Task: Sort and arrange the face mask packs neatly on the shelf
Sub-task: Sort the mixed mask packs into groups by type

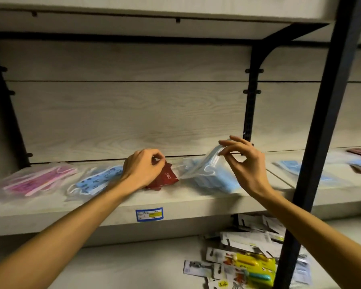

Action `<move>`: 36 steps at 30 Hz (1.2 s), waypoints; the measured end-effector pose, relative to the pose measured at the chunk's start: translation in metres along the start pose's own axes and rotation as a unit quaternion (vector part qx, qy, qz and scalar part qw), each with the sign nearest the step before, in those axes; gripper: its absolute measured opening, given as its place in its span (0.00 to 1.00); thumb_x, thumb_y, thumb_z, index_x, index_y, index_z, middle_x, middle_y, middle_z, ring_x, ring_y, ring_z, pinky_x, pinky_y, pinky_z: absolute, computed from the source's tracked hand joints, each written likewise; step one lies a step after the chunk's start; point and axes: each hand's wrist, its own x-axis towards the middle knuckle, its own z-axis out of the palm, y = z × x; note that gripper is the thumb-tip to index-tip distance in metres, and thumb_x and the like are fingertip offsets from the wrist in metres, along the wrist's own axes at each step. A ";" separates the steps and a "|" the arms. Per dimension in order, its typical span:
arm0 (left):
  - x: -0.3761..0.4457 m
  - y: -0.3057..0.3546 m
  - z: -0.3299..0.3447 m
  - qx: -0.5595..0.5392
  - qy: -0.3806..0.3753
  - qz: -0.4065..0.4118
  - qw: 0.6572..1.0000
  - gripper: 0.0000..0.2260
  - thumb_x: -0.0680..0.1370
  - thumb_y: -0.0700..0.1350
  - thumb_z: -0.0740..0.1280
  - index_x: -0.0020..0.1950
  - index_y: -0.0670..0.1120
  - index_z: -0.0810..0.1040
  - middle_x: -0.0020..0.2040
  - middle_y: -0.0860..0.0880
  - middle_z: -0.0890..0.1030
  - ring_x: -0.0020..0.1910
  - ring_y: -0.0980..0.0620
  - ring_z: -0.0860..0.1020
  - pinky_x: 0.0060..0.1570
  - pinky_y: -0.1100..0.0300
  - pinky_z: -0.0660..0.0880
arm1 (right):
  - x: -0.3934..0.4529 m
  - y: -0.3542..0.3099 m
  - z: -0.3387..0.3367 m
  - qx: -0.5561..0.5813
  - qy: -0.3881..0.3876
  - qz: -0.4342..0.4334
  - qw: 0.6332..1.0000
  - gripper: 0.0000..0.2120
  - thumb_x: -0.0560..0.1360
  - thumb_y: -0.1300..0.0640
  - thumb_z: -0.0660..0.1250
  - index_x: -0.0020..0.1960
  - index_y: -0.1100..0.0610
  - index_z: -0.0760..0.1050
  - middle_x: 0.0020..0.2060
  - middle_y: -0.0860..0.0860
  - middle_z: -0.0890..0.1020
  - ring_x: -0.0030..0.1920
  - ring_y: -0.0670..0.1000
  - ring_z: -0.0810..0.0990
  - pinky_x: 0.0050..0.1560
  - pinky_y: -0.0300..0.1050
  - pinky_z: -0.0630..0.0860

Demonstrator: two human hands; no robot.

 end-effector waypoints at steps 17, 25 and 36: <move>-0.064 0.067 0.032 -0.190 0.014 0.095 0.977 0.06 0.78 0.40 0.70 0.50 0.49 0.85 0.45 0.58 0.84 0.41 0.65 0.80 0.47 0.65 0.78 | -0.080 -0.004 -0.097 -0.096 -0.003 -0.071 0.993 0.17 0.72 0.72 0.71 0.58 0.59 0.75 0.60 0.52 0.80 0.55 0.52 0.82 0.51 0.52 0.83; -0.076 0.165 0.077 -0.175 -0.031 0.222 0.959 0.10 0.79 0.47 0.68 0.59 0.56 0.79 0.55 0.62 0.82 0.46 0.62 0.80 0.49 0.55 0.80 | -0.118 0.024 -0.193 -0.193 -0.017 -0.017 0.981 0.20 0.70 0.62 0.76 0.58 0.52 0.73 0.54 0.52 0.84 0.48 0.55 0.85 0.43 0.59 0.84; -0.097 0.297 0.148 -0.213 -0.030 0.360 0.908 0.13 0.80 0.41 0.67 0.63 0.51 0.77 0.56 0.57 0.79 0.38 0.57 0.79 0.41 0.58 0.80 | -0.093 0.129 -0.305 -0.229 0.013 0.040 0.973 0.17 0.71 0.73 0.71 0.53 0.56 0.76 0.51 0.37 0.80 0.45 0.50 0.85 0.42 0.55 0.84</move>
